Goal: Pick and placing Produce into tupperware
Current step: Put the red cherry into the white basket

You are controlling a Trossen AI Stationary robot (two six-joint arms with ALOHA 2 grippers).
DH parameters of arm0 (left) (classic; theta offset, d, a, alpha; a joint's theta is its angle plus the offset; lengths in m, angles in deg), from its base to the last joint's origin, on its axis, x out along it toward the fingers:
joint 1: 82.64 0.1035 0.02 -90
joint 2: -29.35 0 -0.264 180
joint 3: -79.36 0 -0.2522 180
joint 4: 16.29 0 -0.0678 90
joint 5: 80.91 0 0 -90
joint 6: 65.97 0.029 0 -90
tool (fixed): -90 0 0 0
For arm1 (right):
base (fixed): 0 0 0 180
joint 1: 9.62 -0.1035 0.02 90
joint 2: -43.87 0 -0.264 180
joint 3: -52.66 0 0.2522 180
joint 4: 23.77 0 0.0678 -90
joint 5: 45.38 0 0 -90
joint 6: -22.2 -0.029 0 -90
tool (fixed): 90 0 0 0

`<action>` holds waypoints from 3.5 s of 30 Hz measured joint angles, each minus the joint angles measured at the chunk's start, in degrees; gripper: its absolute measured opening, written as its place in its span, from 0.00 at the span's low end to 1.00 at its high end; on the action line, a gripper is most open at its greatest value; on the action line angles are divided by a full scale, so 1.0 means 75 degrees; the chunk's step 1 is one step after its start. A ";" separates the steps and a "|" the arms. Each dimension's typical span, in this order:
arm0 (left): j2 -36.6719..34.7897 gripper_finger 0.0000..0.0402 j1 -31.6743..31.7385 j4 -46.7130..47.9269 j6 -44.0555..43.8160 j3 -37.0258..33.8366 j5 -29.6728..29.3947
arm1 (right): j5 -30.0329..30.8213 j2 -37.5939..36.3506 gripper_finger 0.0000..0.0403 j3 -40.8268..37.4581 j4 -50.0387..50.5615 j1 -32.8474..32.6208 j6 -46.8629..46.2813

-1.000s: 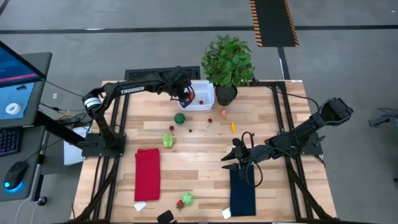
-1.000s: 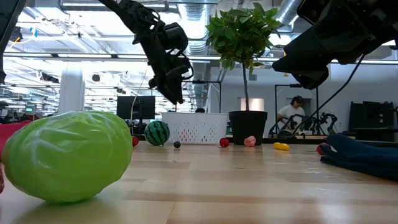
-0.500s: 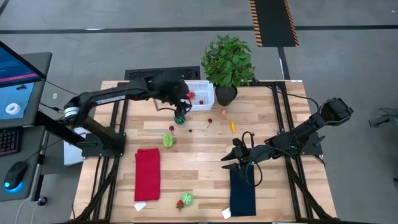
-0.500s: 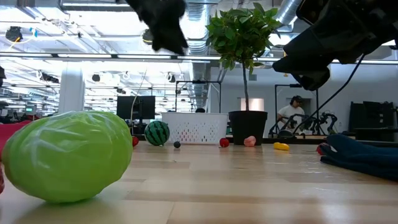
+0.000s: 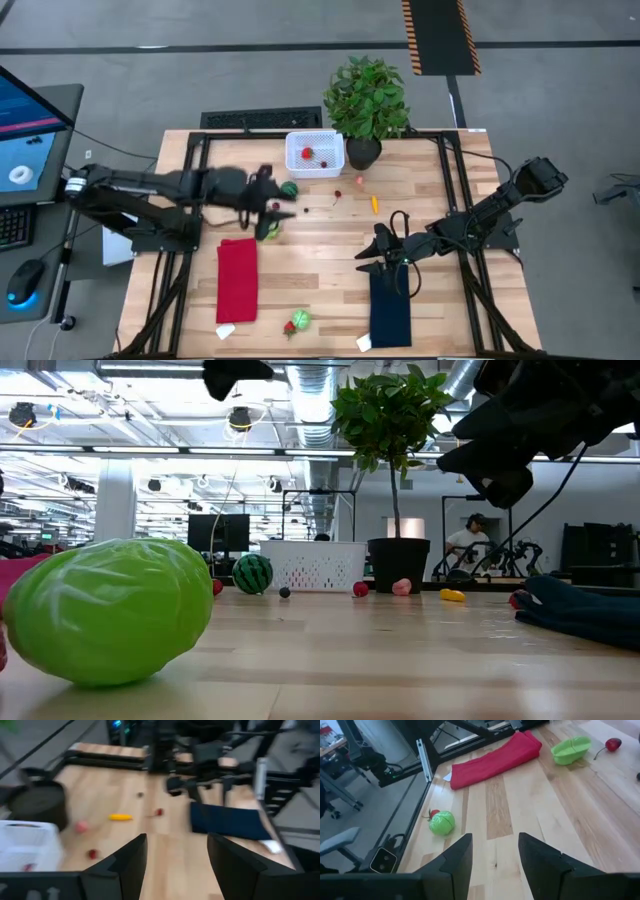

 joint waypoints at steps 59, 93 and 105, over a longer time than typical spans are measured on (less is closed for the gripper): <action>0.0679 0.49 -0.3248 -0.4512 -0.1333 -0.2991 -0.4342 | 0.0674 -0.0003 0.29 0.2518 0.9161 0.1620 -0.4006; 0.0673 0.49 -0.3247 -0.4261 -0.1687 -0.2985 -0.4384 | 0.0270 0.1965 0.29 0.2547 0.8965 0.1915 -0.3928; 0.0673 0.49 -0.3246 -0.4271 -0.1688 -0.2985 -0.4397 | 0.0203 0.1842 0.04 0.2518 0.8849 0.1918 -0.3740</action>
